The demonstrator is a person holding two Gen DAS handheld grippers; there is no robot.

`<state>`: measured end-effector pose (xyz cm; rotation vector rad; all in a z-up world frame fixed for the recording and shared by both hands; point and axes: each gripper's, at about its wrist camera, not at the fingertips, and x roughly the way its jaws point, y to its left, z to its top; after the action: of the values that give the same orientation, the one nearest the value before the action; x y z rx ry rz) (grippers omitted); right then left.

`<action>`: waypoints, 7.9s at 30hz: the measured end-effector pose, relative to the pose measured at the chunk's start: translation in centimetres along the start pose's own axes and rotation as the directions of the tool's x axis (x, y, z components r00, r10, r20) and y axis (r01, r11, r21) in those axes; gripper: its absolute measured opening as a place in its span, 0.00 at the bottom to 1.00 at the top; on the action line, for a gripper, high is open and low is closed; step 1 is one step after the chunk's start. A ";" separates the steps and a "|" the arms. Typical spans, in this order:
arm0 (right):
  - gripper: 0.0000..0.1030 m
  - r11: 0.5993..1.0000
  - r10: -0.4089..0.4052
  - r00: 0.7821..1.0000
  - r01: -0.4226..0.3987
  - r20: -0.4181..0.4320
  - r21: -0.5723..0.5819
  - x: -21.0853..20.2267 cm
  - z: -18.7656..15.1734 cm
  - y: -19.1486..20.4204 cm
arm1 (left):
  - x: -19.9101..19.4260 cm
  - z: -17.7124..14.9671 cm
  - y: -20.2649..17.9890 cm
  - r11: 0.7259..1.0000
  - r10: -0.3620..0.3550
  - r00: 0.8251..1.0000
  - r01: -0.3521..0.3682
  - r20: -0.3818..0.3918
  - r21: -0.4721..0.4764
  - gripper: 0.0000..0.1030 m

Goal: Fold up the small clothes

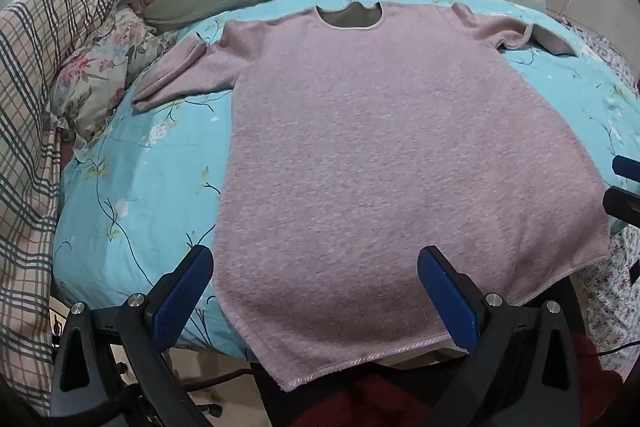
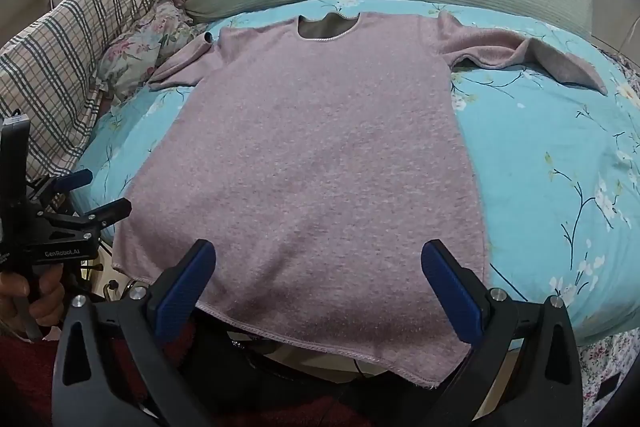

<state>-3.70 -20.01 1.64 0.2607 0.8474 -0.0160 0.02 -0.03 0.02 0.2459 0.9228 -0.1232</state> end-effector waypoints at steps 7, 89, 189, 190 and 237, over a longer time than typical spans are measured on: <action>1.00 1.000 0.001 1.000 -0.001 0.001 -0.002 0.0 -0.1 0.2 | 0.1 0.2 -0.4 1.000 0.001 1.000 -0.001 -0.006 -0.006 0.99; 0.71 0.818 -0.172 0.975 0.064 0.138 0.571 2.7 8.6 -27.6 | 7.3 6.3 -0.9 0.999 -0.046 0.998 0.045 -0.037 -0.014 0.99; 0.50 0.906 0.079 0.997 -0.078 0.015 0.416 26.1 27.2 -22.1 | 24.6 23.7 15.2 0.900 -0.109 0.971 0.188 0.214 -0.394 0.03; 0.09 0.910 0.091 0.996 -0.085 0.006 0.407 26.3 27.4 -22.2 | 24.8 23.6 14.9 0.901 -0.111 0.972 0.186 0.207 -0.392 0.03; 0.52 0.909 0.244 0.968 -0.209 -0.053 0.361 21.2 20.2 -10.0 | 30.8 27.5 24.8 0.915 0.305 0.952 -0.291 0.009 -0.281 0.78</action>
<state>24.11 -32.50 -3.61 0.7038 0.9044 0.0631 44.88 16.74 -4.84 0.1197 0.8283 0.2809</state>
